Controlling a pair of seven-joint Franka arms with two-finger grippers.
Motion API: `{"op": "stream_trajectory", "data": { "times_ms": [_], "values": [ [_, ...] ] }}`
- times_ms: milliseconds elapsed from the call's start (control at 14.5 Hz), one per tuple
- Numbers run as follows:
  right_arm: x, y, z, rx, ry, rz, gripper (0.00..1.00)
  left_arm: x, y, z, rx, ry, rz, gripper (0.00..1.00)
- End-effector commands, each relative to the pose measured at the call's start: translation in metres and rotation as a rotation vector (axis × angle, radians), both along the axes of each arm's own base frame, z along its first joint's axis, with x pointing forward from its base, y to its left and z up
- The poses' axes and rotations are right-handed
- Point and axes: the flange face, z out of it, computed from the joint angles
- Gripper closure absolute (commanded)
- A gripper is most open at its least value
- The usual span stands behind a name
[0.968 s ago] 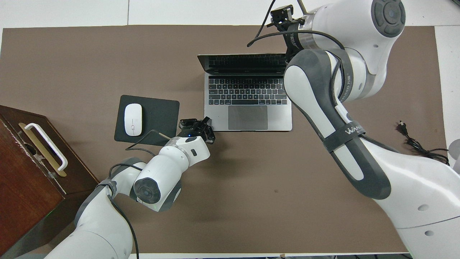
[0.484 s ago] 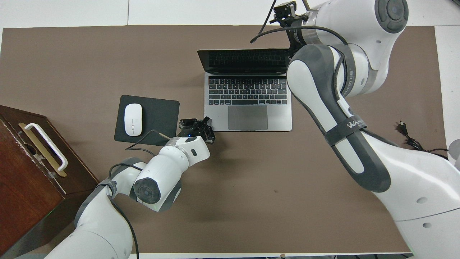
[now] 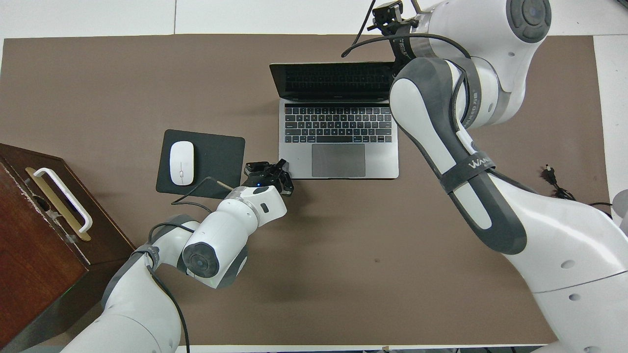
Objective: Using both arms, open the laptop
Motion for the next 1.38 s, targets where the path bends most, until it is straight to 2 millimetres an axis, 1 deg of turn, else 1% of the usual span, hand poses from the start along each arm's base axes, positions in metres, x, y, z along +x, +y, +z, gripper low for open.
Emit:
{"op": "stream_trajectory", "data": {
  "times_ms": [0,69,138,207,346,484,553,691,761,830,899,968,1037,1106,1176,1245,1314],
  "values": [
    [0.003,-0.005,0.006,-0.017,0.027,0.038,0.00,0.002,-0.007,-0.020,0.016,0.013,-0.015,1.00],
    [0.000,-0.006,0.012,-0.019,0.046,0.045,0.00,0.002,-0.007,-0.020,0.015,0.014,-0.014,1.00],
    [-0.004,-0.007,0.023,-0.018,0.063,0.053,0.00,0.003,-0.007,-0.020,0.010,0.017,-0.007,1.00],
    [-0.008,-0.016,0.038,-0.015,0.069,0.050,0.00,0.004,-0.008,-0.018,0.003,0.016,-0.001,1.00],
    [-0.018,-0.023,0.061,-0.007,0.081,0.055,0.00,0.005,-0.010,-0.016,-0.027,0.029,0.032,1.00],
    [-0.025,-0.037,0.085,-0.004,0.087,0.051,0.00,0.013,-0.015,-0.004,-0.060,0.018,0.052,1.00],
    [-0.030,-0.045,0.092,-0.013,0.103,0.066,0.00,0.015,-0.016,-0.001,-0.071,0.022,0.064,1.00],
    [-0.039,-0.066,0.103,-0.059,0.112,0.178,0.00,0.019,-0.013,0.006,-0.066,0.043,0.082,1.00],
    [-0.045,-0.075,0.114,-0.082,0.101,0.230,0.00,0.022,-0.014,0.013,-0.059,0.055,0.086,1.00],
    [-0.050,-0.086,0.124,-0.115,0.083,0.301,0.00,0.025,-0.013,0.023,-0.047,0.069,0.091,1.00],
    [-0.055,-0.101,0.130,-0.160,0.075,0.390,0.00,0.031,-0.011,0.038,-0.032,0.089,0.101,1.00],
    [-0.060,-0.111,0.136,-0.236,0.064,0.494,0.00,0.039,-0.007,0.055,-0.013,0.116,0.117,1.00],
    [-0.064,-0.118,0.143,-0.336,0.043,0.604,0.00,0.046,-0.006,0.075,0.012,0.149,0.126,1.00],
    [-0.073,-0.126,0.160,-0.426,0.014,0.711,0.00,0.053,-0.008,0.097,0.038,0.185,0.132,1.00],
    [-0.079,-0.134,0.168,-0.470,0.003,0.794,0.00,0.060,-0.007,0.115,0.054,0.209,0.142,1.00],
    [-0.084,-0.145,0.171,-0.494,0.019,0.869,0.00,0.067,-0.004,0.131,0.070,0.232,0.154,1.00],
    [-0.087,-0.151,0.170,-0.507,0.037,0.933,0.00,0.070,-0.002,0.147,0.083,0.252,0.160,1.00]
  ]
}}
